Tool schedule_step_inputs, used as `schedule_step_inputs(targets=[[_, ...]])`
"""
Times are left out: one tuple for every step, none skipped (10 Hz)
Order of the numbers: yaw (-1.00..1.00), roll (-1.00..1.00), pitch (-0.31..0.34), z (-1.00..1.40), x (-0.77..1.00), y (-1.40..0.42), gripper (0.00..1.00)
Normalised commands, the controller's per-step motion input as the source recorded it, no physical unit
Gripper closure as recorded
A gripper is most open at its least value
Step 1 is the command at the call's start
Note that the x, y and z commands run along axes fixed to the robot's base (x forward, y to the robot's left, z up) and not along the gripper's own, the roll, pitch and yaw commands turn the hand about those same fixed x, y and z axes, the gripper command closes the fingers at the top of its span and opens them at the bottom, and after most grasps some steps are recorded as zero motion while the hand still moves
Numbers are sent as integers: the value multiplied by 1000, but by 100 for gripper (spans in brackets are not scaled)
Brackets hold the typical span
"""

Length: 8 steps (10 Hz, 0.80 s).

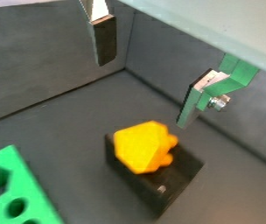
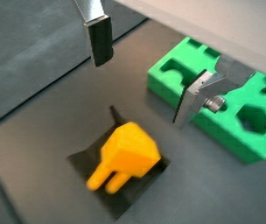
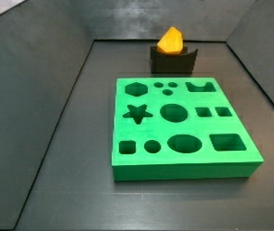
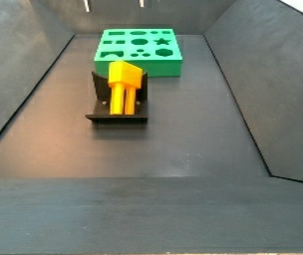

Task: Pick up the 3 prong object. Move up. Rotate the 3 prong object. Place the 3 prong object on the fixture. Regrasp the 3 prong object. Move to above the board. Insert the 3 prong object.
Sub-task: Regrasp the 3 prong object.

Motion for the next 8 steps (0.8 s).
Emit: schedule_step_inputs(targets=[[39, 1000, 41, -10, 30, -24, 0], [41, 1000, 46, -16, 42, -24, 0], [48, 1000, 64, -14, 60, -26, 0], [51, 1000, 73, -15, 68, -29, 0], [61, 1000, 94, -24, 90, -32, 0], [70, 1000, 115, -23, 102, -38, 0], [83, 1000, 141, -23, 112, -40, 0], [102, 1000, 165, -24, 121, -43, 0]])
